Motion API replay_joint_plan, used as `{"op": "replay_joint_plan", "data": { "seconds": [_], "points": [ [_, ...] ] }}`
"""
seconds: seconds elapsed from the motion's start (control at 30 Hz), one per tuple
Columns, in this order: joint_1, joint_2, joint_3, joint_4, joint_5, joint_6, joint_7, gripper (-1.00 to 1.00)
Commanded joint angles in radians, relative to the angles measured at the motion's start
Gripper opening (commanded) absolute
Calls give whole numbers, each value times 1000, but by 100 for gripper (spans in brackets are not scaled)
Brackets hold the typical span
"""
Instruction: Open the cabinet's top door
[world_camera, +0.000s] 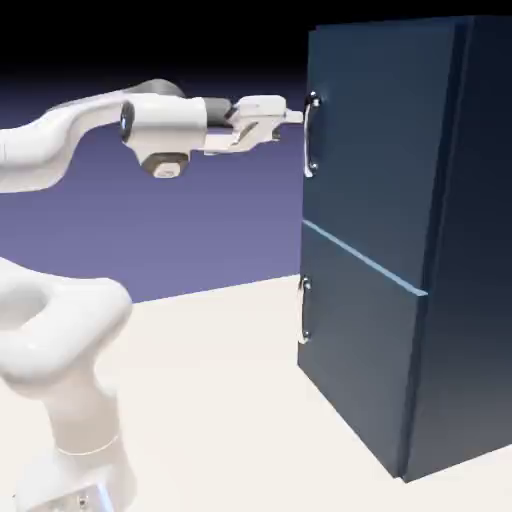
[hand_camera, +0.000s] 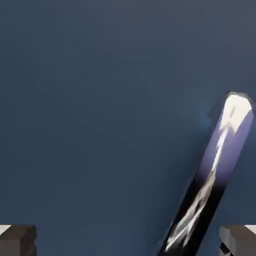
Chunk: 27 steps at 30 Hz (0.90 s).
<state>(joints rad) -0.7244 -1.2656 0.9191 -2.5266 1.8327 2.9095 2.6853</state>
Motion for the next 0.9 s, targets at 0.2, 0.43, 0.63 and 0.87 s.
{"op": "replay_joint_plan", "data": {
  "seconds": [0.2, 0.43, 0.63, 0.87],
  "points": [
    [-118, -84, 109, 49, 217, -35, 212, 0],
    [-297, -121, 151, 132, 298, -137, 212, -100],
    [-247, -295, 43, -37, 322, -398, 212, -100],
    [-250, -470, -86, -205, 326, -702, 213, -100]
  ]
}}
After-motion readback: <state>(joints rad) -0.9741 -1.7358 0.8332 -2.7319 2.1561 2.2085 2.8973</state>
